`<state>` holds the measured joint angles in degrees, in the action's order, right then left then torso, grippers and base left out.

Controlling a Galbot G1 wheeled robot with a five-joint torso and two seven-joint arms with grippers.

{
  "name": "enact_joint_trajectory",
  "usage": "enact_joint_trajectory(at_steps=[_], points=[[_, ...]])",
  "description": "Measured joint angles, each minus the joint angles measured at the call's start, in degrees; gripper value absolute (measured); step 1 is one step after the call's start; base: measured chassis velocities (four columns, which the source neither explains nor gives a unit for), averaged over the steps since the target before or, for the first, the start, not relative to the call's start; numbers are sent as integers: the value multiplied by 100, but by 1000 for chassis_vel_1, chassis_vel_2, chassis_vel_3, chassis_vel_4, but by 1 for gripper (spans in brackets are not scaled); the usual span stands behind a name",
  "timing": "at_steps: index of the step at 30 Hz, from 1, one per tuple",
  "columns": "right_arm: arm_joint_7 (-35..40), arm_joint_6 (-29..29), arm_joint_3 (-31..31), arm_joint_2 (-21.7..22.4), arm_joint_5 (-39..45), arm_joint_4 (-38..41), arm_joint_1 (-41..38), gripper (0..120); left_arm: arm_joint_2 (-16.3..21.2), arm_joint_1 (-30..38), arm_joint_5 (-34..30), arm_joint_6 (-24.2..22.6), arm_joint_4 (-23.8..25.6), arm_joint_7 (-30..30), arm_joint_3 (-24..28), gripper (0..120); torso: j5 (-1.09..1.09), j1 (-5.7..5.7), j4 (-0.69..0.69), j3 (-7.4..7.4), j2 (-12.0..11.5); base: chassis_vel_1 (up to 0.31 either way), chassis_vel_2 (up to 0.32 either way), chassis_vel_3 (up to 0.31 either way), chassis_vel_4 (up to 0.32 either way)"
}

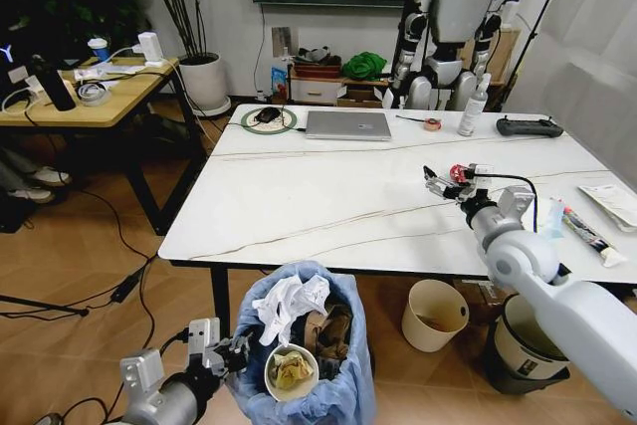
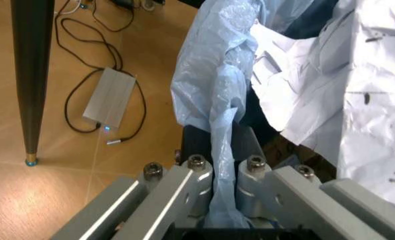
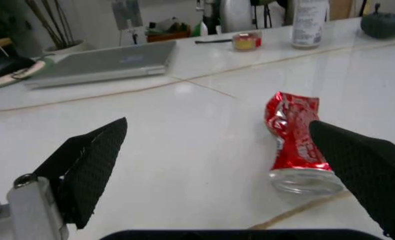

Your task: Pick up the trash bin and place the trash from the table into it.

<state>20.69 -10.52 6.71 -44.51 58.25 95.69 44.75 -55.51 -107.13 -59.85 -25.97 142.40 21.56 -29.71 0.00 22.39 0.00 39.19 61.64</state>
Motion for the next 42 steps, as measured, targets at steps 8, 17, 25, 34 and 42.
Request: enact_joint_trajectory(at_steps=[8,17,25,34,42], points=[[-207,-5,108,-148,-180,-708,-174,100,-3,23,-2,2,-37,-2,-5,0,0,0,-1,0,0,0,0,0,0],[-376,27,105,-229,-160,-1084,-335,100,-16,21,-3,2,-53,-1,-1,0,0,0,-1,0,0,0,0,0,0],[-442,50,41,-274,-144,-1205,-322,100,-14,1,-3,4,-51,-1,-35,0,0,0,-1,0,0,0,0,0,0],[-528,98,45,-294,-136,-1265,-271,99,-14,7,2,6,-51,-1,-35,0,0,0,-1,0,0,0,0,0,0],[-600,133,60,-311,-93,-1360,-281,74,-17,0,7,7,-50,-1,-36,0,0,0,-1,0,0,0,0,0,0]])
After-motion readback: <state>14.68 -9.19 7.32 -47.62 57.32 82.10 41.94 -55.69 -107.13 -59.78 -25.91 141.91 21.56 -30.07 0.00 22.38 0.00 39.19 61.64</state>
